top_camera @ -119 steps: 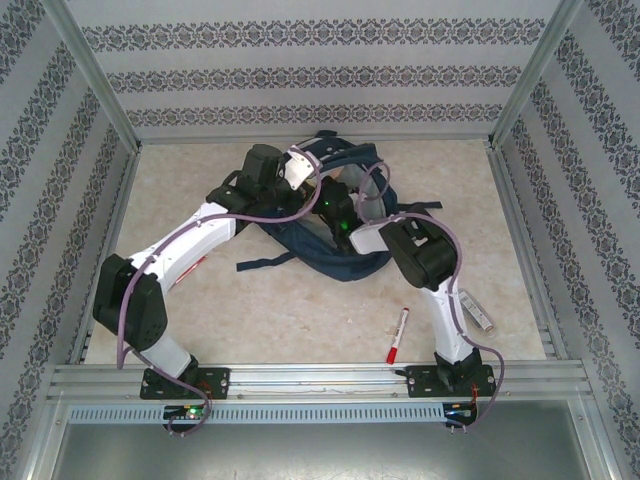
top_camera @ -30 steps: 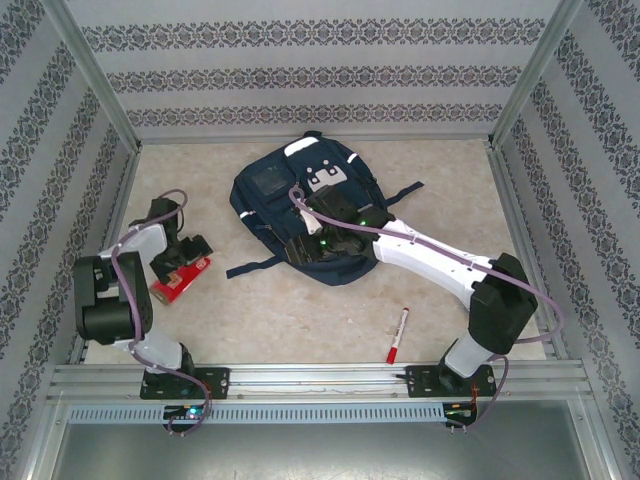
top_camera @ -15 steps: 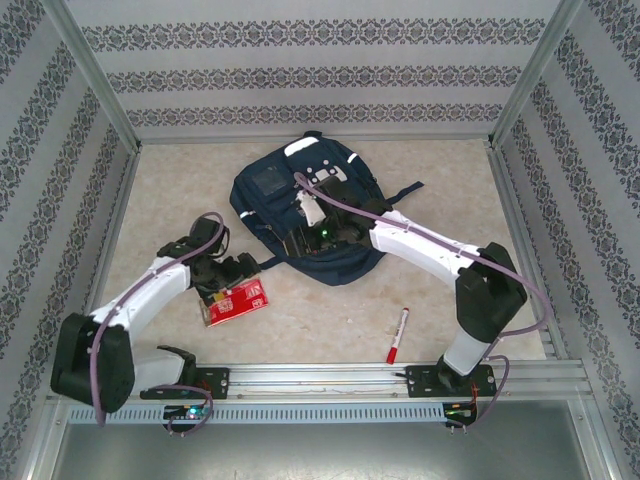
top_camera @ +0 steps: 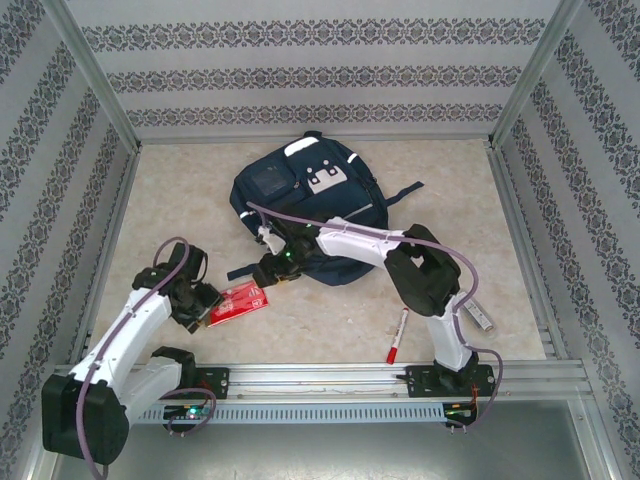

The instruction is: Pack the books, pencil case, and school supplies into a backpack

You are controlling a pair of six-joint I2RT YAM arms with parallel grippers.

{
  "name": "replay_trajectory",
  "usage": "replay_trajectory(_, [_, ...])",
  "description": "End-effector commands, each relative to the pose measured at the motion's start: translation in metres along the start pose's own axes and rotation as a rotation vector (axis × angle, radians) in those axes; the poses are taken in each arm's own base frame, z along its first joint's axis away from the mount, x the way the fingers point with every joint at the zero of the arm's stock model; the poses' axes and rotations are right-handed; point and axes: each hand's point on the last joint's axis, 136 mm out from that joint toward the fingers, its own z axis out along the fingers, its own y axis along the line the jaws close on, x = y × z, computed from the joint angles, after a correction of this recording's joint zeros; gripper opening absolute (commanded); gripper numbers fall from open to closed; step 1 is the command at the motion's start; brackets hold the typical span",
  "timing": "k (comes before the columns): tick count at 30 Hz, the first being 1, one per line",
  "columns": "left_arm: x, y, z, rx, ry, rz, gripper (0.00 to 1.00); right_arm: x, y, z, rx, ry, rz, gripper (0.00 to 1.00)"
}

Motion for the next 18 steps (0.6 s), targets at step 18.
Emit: replay_trajectory(18, [-0.009, 0.023, 0.048, -0.097, -0.011, -0.048, 0.39, 0.025, 0.016, 0.051, -0.143, 0.149, -0.073, 0.4])
